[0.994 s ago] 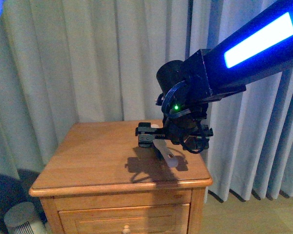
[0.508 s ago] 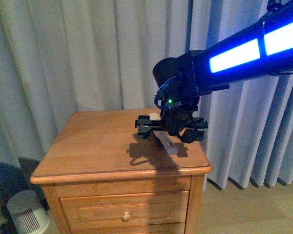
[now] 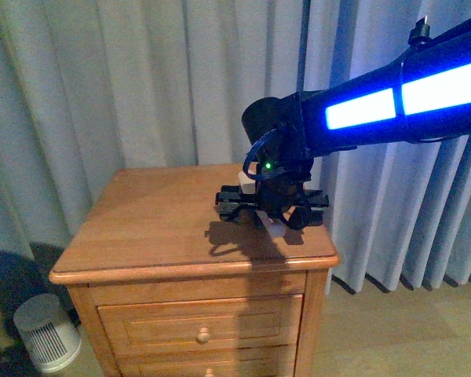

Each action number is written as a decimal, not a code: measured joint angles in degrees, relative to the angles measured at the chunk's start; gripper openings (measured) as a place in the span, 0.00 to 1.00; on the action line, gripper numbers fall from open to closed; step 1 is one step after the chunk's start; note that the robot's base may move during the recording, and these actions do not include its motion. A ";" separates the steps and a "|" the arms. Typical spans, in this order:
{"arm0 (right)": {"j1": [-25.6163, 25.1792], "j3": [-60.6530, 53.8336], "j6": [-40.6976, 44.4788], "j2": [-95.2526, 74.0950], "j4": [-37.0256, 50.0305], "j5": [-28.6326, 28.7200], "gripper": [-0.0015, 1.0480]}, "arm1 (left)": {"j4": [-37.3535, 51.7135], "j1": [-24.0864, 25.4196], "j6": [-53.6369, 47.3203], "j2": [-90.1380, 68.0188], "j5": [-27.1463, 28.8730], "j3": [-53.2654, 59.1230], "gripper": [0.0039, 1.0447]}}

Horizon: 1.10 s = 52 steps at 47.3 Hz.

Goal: Clean up trash

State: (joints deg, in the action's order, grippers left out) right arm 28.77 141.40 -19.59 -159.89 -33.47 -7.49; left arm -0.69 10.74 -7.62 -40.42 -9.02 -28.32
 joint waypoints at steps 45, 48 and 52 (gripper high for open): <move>-0.33 -13.25 -2.25 3.17 10.97 0.92 0.17 | 0.00 0.00 0.00 -0.02 0.00 0.00 0.24; -0.52 -15.69 -2.21 4.72 12.68 1.05 0.17 | 0.00 0.00 0.00 0.00 0.00 0.00 0.24; -0.79 -18.47 -1.79 6.75 14.82 1.05 0.17 | 0.00 0.00 0.00 0.00 0.00 0.00 0.24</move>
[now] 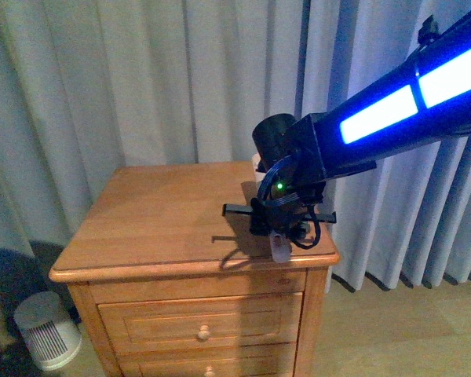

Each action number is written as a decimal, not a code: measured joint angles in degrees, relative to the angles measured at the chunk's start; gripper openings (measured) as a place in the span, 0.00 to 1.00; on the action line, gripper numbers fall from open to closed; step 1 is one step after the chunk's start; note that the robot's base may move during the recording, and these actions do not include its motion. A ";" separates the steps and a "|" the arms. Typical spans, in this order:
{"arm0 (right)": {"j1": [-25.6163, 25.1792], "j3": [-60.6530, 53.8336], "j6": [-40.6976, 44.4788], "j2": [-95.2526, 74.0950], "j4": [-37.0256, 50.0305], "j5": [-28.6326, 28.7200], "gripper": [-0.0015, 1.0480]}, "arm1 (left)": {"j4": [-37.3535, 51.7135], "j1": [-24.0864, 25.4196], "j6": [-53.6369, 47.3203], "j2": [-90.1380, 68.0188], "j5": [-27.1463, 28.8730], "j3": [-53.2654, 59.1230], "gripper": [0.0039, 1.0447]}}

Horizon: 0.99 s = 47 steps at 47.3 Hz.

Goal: Clean up trash

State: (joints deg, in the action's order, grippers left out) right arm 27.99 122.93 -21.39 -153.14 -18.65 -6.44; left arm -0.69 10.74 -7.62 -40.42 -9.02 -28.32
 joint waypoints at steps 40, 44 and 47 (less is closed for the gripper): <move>-1.97 -61.72 8.15 57.75 39.45 8.63 0.16 | 0.00 0.00 0.00 0.00 0.00 0.00 0.24; -2.12 -69.37 8.70 65.72 43.50 8.59 0.16 | 0.00 0.00 0.00 -0.02 0.00 0.00 0.24; -2.40 -74.31 8.74 71.36 45.29 8.68 0.16 | 0.00 0.00 0.00 0.00 0.00 0.00 0.24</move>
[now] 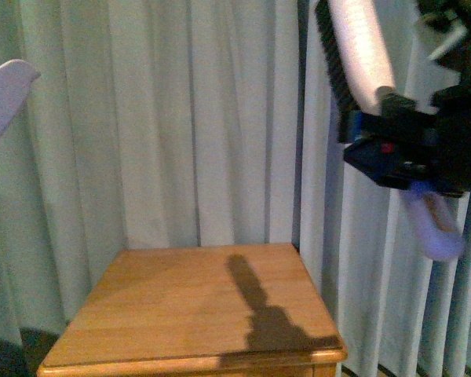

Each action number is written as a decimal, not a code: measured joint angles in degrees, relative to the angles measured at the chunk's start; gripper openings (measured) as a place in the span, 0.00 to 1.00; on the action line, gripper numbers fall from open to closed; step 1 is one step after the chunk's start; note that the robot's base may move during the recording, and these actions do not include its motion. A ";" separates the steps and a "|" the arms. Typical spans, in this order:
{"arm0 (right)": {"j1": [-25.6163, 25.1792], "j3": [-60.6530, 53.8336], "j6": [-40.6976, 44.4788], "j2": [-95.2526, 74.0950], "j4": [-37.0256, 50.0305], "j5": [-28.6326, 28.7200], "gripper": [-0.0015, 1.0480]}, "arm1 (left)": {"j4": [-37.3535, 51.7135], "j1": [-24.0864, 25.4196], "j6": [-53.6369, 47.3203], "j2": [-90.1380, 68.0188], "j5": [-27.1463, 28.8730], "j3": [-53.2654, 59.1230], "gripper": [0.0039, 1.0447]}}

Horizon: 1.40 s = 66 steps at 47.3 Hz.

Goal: Clean up trash

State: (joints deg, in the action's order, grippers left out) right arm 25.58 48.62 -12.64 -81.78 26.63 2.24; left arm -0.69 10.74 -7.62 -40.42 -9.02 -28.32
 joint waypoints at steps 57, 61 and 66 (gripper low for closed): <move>4.28 -47.45 3.74 63.23 -0.83 -11.41 0.16 | 0.02 0.20 0.02 0.02 0.35 0.13 0.24; 4.33 -47.45 3.72 63.25 -0.83 -11.47 0.16 | 0.04 0.20 0.02 0.11 0.22 0.13 0.24; 4.31 -47.45 3.72 63.23 -0.83 -11.61 0.16 | 0.04 0.15 0.02 0.07 -0.02 0.13 0.24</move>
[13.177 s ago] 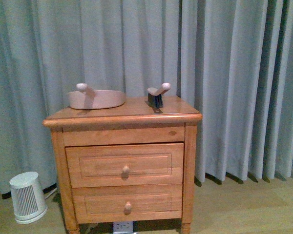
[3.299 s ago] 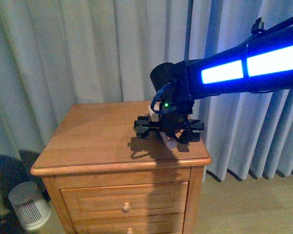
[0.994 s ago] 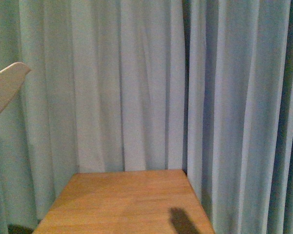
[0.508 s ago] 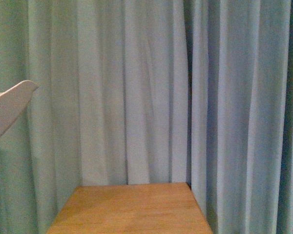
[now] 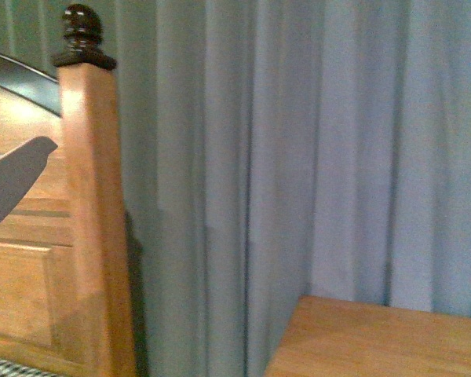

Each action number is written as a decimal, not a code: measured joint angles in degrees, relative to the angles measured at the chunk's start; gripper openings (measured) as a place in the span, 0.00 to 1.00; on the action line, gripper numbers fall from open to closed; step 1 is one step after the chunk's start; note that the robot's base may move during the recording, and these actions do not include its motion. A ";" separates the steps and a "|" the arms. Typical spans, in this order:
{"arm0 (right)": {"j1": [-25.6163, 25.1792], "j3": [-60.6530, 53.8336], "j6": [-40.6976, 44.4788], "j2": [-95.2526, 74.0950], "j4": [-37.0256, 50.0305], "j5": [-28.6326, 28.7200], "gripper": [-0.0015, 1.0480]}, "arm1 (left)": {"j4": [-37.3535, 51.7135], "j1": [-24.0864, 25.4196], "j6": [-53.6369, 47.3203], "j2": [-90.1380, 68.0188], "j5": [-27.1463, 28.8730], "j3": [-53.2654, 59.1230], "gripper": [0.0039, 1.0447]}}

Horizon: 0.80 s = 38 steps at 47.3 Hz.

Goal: Clean up trash

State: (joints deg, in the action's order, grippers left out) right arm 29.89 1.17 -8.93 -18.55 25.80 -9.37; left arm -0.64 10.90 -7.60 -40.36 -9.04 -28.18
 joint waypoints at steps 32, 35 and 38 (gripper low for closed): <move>0.00 -0.09 0.02 0.15 0.00 0.13 0.16 | 0.00 0.00 0.00 0.07 0.00 0.09 0.24; 0.00 -0.11 0.00 0.11 -0.02 -0.09 0.16 | 0.00 0.00 0.00 -0.02 0.00 0.09 0.24; -0.04 -0.11 0.02 0.11 -0.02 -0.04 0.16 | 0.02 0.00 0.00 0.11 -0.02 0.09 0.24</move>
State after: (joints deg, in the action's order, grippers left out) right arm 29.85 1.06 -8.91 -18.44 25.78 -9.41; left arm -0.62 10.90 -7.60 -40.25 -9.06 -28.10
